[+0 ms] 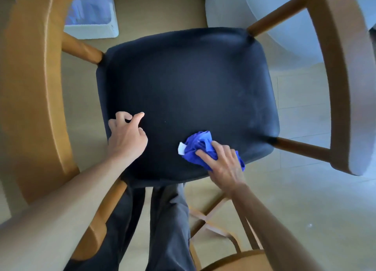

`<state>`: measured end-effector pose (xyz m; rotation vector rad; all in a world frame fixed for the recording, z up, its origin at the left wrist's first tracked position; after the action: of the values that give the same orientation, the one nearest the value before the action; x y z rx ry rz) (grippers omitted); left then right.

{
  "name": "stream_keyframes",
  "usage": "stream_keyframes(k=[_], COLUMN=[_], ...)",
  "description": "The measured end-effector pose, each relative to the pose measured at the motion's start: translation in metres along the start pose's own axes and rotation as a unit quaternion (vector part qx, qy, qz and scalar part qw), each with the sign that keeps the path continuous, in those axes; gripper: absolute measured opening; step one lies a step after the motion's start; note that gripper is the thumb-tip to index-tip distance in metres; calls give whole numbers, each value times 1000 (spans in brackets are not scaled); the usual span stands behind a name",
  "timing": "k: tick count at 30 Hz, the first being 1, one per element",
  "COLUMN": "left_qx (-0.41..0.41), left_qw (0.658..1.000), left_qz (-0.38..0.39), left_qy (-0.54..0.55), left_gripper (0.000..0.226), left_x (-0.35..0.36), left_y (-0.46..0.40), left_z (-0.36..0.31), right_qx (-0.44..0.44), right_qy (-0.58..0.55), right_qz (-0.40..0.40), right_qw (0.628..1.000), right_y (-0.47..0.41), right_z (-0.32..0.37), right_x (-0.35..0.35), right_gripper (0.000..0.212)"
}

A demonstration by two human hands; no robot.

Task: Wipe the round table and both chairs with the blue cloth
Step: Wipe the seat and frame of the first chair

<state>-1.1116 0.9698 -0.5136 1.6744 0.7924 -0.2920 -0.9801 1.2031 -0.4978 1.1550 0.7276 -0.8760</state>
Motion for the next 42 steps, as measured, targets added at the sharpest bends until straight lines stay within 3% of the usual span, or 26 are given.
stream_keyframes(k=[3, 7, 9, 12, 14, 18, 23, 26, 29, 36, 38, 40, 42], left_qx=[-16, -21, -16, -8, 1, 20, 14, 16, 21, 19, 56, 131, 199], left_qw=[1000, 999, 999, 998, 997, 997, 998, 997, 996, 988, 979, 957, 930], left_qz=[10, 27, 41, 55, 63, 55, 47, 47, 34, 18, -3, -13, 4], left_qy=[-14, -21, -21, -27, -34, -53, -50, -62, -80, -149, -197, -258, -309], left_gripper=[44, 43, 42, 41, 41, 43, 48, 53, 56, 45, 40, 49, 59], left_x=[-3, -7, -8, -10, -8, -2, 4, 9, 12, 13, 10, 11, 16], left_y=[-2, -2, -3, -5, -5, -3, -5, -4, -6, -3, -2, -5, -12], left_z=[-6, -10, -10, -10, -11, -6, -5, -2, 1, -8, -19, -34, -53], right_qx=[196, 467, 484, 452, 422, 223, 56, 73, 155, 413, 481, 548, 582], right_qy=[-80, -289, -317, -362, -388, -375, -212, -143, -151, -242, -308, -395, -438], right_qz=[-44, -139, -181, -199, -179, -117, -80, -112, -148, -205, -243, -252, -246], right_qw=[976, 824, 795, 791, 799, 892, 972, 981, 965, 854, 784, 693, 640], right_y=[20, 31, 26, 16, 7, -15, 1, 18, 37, 65, 65, 64, 62], right_z=[-61, -48, -9, 63, 121, 216, 203, 167, 119, -21, -55, -88, -105], right_x=[-5, 18, 28, 47, 59, 71, 78, 83, 81, 48, 39, 36, 36], right_gripper=[54, 58, 59, 59, 60, 56, 38, 45, 50, 49, 48, 49, 50])
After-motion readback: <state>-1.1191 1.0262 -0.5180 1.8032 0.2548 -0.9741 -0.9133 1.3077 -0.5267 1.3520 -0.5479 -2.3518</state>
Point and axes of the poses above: each hand's wrist, its own y-axis away from the middle knuckle, its own x-axis out of the palm, z = x × y, the point moved 5 cm from there along -y, towards the middle knuckle, and after that the axes turned 15 degrees about z, right-handed, at the moved point
